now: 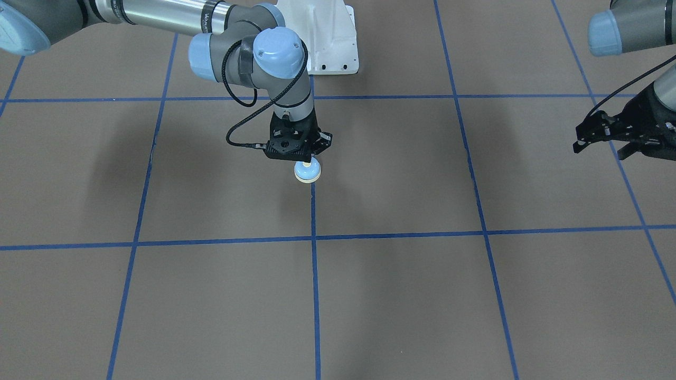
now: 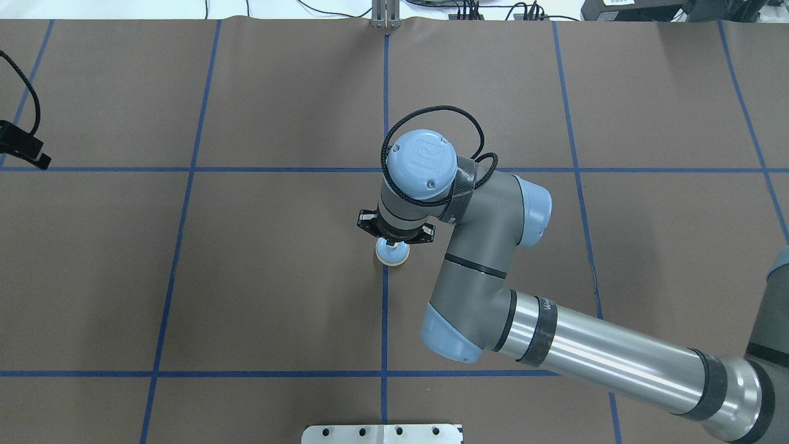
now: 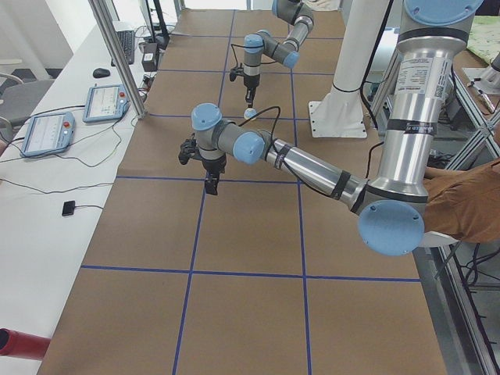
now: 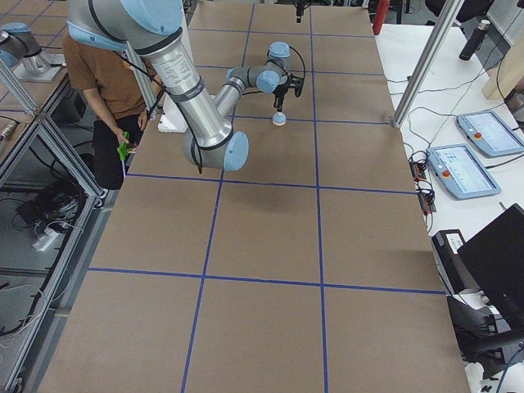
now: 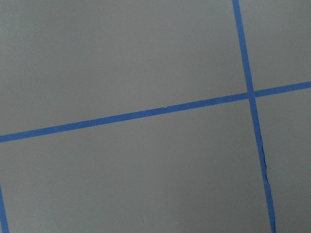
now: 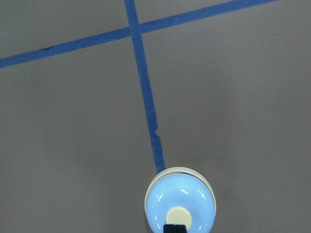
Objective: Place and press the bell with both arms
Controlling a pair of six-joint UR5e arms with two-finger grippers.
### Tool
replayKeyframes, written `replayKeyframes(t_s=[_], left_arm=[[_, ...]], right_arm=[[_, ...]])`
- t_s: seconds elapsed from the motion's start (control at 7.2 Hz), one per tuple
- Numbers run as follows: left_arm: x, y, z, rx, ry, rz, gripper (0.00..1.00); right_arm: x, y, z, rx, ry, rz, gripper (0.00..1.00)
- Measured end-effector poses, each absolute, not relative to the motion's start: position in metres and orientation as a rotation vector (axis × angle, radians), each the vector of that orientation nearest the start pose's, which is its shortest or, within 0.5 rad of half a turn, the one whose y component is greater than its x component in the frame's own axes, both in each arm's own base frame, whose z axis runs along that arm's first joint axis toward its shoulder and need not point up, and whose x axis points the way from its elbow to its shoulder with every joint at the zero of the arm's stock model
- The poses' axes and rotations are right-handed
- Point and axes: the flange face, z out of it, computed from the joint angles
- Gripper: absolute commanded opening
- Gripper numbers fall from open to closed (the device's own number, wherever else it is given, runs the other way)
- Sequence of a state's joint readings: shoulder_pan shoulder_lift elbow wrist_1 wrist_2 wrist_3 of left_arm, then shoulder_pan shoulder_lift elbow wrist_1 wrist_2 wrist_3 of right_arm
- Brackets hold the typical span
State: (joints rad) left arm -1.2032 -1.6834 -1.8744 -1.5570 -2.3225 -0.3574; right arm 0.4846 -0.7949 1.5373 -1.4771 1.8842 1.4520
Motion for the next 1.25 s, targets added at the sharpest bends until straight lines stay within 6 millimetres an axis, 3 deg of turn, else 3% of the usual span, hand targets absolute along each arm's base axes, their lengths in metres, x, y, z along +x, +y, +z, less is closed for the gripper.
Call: replayKeyframes(t_s=[0.42,0.69,0.83,0.97,1.11,1.25], left_arm=[[0.126,-0.508,0.451,0.102,0.831,0.162,0.99],[0.123,-0.501,0.451,0.103,0.832,0.162,0.99],[0.122,-0.499,0.451,0.102,0.831,0.162,0.99],[0.122,-0.499,0.451,0.102,0.831,0.163,0.99],[0.121,-0.499,0.451,0.105,0.828,0.162,0.99],[0.12,-0.498,0.453,0.106,0.823,0.162,0.99]], right_arm=[[-0.606,-0.423,0.203,-0.036,-0.869,0.198,0.0],[-0.6,-0.428,0.194,-0.033,-0.888,0.197,0.0],[-0.577,-0.442,0.192,-0.039,-0.905,0.212,0.0],[-0.535,-0.457,0.205,-0.049,-0.92,0.22,0.0],[-0.483,-0.466,0.229,-0.038,-0.928,0.21,0.75],[-0.434,-0.473,0.255,-0.019,-0.925,0.203,1.0]])
